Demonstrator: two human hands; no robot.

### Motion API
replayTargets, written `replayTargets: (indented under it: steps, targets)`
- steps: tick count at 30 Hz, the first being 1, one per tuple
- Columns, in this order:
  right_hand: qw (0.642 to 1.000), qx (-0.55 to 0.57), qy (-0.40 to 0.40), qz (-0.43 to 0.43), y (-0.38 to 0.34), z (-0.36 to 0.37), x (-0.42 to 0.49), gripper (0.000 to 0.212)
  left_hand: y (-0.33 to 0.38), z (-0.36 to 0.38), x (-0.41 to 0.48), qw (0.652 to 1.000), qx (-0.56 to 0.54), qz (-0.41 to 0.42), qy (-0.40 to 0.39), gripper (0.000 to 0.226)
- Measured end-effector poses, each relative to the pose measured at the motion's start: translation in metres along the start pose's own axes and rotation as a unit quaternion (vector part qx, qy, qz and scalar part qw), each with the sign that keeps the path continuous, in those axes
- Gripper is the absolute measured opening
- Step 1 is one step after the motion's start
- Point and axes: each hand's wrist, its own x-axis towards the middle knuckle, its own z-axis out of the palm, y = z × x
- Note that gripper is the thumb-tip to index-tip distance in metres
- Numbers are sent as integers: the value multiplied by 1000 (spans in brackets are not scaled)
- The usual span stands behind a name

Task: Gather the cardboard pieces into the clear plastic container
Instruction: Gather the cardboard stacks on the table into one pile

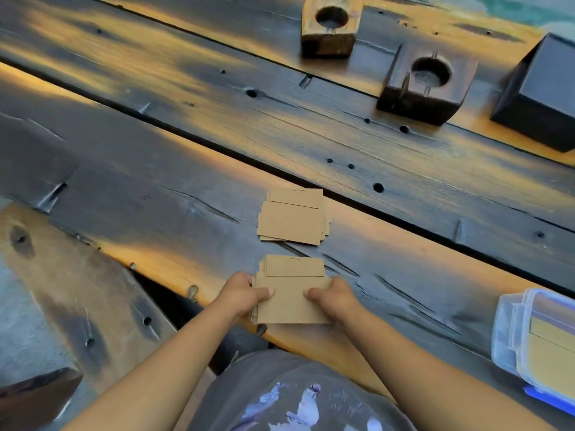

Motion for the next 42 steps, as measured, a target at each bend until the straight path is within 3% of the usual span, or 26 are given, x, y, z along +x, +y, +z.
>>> replayTargets:
  steps: [8, 11, 16, 20, 25, 36, 42]
  targets:
    - [990, -91, 33, -102, -24, -21, 1, 44, 15, 8, -11, 995, 17, 45, 85, 27]
    - [991, -71, 46, -109, -38, -21, 5, 40, 27, 1, -8, 994, 11, 62, 91, 22]
    - [990, -23, 73, -117, -71, -24, 14, 39, 58, -24, 14, 992, 26, 94, 76, 35]
    - [989, 6, 94, -112, -98, -22, 24, 41, 81, -41, 41, 989, 55, 114, 79, 26]
    - [989, -3, 115, -93, -122, -24, 47, 43, 100, -47, 74, 987, 106, 102, 61, 45]
    - [987, -63, 134, -57, -131, -34, 85, 41, 119, -32, 108, 982, 162, 75, 63, 53]
    - [987, -80, 117, -75, -128, -38, 94, 61, 116, -36, 117, 987, 147, 49, 42, 62]
